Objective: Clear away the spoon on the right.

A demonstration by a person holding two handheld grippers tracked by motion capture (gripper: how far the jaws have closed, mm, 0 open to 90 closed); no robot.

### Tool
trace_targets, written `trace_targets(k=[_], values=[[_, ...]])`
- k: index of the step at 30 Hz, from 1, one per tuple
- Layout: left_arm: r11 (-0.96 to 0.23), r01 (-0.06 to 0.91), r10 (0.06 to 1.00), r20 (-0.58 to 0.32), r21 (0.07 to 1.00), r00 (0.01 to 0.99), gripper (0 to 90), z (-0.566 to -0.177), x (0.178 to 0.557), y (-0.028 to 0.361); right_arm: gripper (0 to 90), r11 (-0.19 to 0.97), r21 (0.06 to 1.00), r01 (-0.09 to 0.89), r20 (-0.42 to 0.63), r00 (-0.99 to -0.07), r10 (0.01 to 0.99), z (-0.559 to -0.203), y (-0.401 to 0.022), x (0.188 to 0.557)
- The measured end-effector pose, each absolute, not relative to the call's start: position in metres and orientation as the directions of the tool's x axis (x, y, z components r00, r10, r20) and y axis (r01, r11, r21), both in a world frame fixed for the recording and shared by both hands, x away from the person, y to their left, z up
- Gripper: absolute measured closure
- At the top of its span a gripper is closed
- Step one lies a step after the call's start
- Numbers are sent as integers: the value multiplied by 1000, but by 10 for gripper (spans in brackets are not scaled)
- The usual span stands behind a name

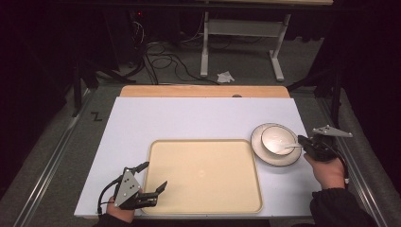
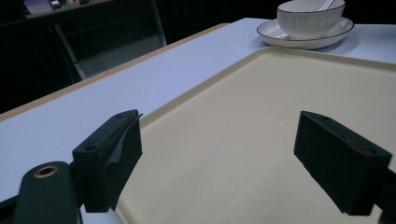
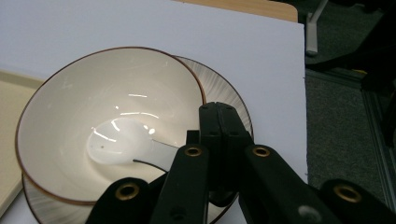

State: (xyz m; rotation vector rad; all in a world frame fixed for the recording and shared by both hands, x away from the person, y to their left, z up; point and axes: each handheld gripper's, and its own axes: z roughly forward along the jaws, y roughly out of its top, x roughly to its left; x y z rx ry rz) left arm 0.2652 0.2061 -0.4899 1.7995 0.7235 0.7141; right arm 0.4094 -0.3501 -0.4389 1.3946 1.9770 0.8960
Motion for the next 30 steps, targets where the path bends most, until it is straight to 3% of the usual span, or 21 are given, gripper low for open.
trace_targets(k=[17,24,30], values=[[-296,153,758,134,943,638,158,-491,265,207,900,239,829,506,-46,-364,930,-442,-339,372],[-295,153,758,133,943,639,159,-491,267,206,900,226,889,398,-41,-423,905,-428,-311,351],[-295,154,758,133,943,639,158,-492,266,206,900,189,921,340,-23,-438,899,-446,-295,332]])
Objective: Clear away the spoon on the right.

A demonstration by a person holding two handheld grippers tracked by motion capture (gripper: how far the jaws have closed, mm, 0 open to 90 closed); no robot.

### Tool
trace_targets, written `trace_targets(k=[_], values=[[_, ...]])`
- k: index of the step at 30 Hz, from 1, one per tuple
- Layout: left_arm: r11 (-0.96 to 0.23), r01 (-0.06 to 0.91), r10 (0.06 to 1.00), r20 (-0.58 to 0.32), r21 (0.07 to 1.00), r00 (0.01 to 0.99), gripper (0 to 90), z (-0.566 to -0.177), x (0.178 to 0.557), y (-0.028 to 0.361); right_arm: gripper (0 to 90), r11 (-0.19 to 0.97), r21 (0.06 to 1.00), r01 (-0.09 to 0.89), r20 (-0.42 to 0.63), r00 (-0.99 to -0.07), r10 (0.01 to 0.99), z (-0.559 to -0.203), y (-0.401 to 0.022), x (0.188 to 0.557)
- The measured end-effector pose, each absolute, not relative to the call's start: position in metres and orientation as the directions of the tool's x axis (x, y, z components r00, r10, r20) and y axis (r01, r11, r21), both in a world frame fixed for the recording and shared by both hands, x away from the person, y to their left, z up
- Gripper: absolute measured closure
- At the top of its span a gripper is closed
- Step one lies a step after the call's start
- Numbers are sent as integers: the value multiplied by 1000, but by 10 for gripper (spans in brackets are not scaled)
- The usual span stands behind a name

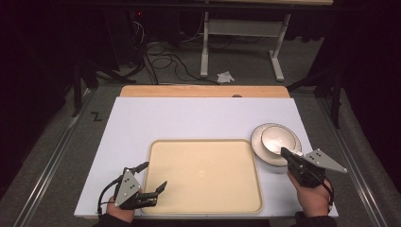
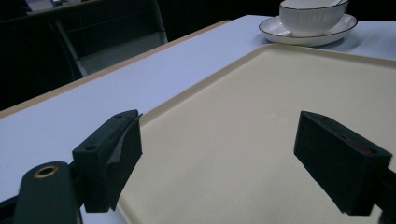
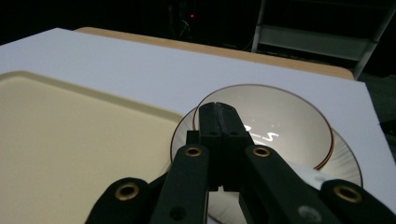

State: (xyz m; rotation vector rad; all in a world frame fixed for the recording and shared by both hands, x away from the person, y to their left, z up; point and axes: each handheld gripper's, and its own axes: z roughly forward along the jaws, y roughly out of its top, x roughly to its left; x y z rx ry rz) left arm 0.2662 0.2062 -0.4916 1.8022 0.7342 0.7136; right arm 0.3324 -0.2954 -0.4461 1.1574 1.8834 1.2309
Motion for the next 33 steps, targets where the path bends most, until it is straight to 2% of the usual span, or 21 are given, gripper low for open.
trace_targets(k=[2,6,15,18,22,33], values=[[-305,155,754,139,940,643,158,-492,267,205,900,201,921,333,-37,-439,898,-447,-299,328],[-312,157,754,143,937,642,159,-492,267,203,855,121,932,341,47,-447,893,-448,-312,323],[-318,160,757,149,934,637,158,-493,268,203,617,78,942,327,67,-409,910,-444,-330,318],[-319,157,755,151,935,638,159,-492,267,204,521,76,944,321,52,-371,927,-444,-335,319],[-318,156,753,149,935,640,158,-492,267,204,455,52,942,332,70,-347,935,-445,-341,321],[-330,156,748,157,931,645,159,-493,268,202,448,0,931,364,125,-320,939,-451,-353,330]])
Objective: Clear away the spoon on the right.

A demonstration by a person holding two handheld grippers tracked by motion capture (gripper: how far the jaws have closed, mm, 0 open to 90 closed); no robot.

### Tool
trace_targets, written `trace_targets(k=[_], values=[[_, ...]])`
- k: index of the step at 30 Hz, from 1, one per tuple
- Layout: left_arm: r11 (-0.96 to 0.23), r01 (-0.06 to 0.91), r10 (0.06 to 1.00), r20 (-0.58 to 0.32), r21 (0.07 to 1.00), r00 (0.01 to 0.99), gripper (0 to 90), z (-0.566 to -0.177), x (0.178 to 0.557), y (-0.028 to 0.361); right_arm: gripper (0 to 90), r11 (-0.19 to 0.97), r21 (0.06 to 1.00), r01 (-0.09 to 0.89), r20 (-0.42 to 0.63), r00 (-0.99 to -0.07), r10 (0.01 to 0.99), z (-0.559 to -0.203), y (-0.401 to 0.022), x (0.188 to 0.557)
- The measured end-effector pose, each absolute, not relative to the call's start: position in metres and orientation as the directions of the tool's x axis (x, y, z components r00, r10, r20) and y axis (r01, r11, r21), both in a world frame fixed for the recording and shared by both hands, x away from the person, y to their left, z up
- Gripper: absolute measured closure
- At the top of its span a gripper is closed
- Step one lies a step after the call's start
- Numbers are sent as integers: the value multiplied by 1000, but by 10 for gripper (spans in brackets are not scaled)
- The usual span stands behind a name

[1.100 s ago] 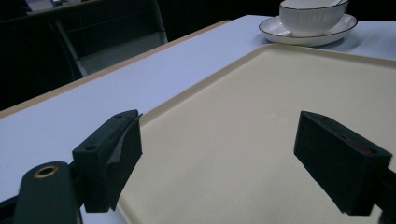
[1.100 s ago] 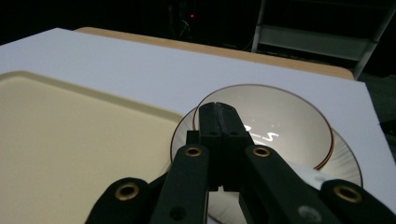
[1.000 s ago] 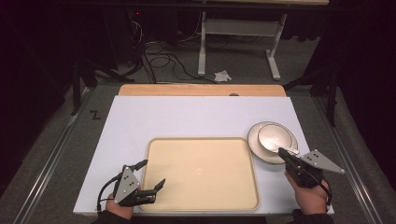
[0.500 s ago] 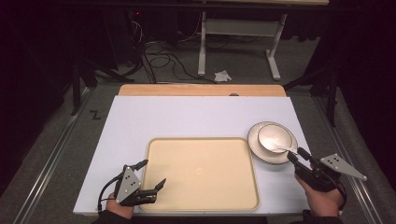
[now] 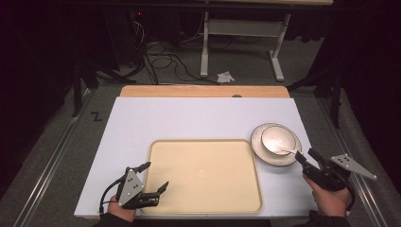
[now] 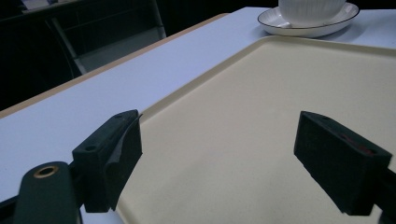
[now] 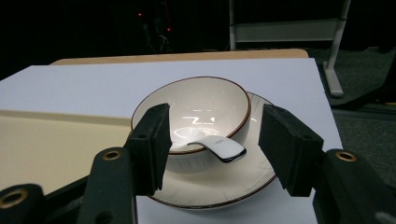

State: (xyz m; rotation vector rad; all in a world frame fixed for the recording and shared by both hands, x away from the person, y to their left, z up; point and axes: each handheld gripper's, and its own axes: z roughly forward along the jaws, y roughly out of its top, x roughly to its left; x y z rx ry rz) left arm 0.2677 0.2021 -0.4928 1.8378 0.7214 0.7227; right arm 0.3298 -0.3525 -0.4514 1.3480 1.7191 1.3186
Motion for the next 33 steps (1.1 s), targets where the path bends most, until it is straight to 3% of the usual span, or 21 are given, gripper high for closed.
trace_targets(k=[11,17,21,33], values=[[-328,157,749,155,931,644,158,-493,268,202,460,-156,891,425,297,-287,911,-461,-366,345],[-338,156,745,162,928,647,158,-493,268,201,466,-188,868,459,348,-294,890,-467,-365,350],[-340,157,744,163,927,648,159,-494,268,201,500,-244,827,507,429,-288,856,-473,-364,357],[-346,155,743,169,925,648,158,-494,268,200,588,-321,779,539,527,-283,802,-479,-369,358]])
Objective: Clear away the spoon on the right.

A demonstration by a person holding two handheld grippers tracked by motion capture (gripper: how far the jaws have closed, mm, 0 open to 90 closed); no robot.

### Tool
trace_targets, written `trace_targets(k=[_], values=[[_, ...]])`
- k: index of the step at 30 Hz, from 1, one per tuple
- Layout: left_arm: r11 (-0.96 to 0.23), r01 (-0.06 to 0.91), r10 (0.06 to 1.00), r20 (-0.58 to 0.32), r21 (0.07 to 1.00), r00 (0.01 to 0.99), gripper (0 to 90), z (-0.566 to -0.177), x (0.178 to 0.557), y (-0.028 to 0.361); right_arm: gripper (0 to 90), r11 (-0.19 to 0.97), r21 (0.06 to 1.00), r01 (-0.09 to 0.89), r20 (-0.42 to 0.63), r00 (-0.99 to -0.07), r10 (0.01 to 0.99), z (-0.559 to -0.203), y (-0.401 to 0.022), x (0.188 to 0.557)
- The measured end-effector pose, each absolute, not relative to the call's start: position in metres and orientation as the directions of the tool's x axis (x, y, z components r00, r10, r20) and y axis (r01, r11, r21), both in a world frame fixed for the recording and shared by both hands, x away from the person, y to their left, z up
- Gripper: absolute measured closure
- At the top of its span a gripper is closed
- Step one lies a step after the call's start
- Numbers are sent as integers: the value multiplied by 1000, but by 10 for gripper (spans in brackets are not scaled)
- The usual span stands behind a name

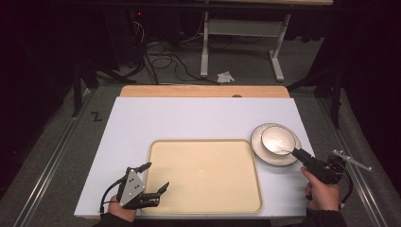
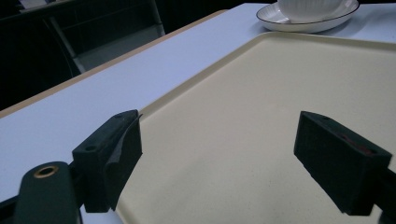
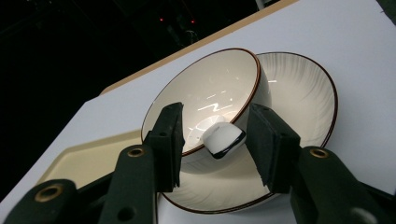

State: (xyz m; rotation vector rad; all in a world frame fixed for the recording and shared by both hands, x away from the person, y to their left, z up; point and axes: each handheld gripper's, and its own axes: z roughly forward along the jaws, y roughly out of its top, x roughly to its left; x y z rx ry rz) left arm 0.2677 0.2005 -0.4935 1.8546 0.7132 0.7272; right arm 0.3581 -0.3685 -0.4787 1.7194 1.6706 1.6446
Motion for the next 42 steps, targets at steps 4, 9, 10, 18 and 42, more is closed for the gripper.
trace_targets(k=[4,9,10,18,42], values=[[-347,154,742,171,925,648,158,-493,268,201,630,-329,767,551,541,-279,794,-479,-369,359],[-351,151,740,175,924,649,158,-494,267,200,689,-325,767,553,540,-283,792,-480,-369,359],[-354,150,739,178,923,649,158,-494,267,200,705,-324,766,556,541,-285,791,-479,-369,358],[-356,147,738,181,923,651,158,-493,267,199,782,-284,780,558,513,-310,800,-478,-367,357],[-354,144,738,181,924,651,158,-493,267,200,868,-157,852,500,383,-390,837,-468,-356,350]])
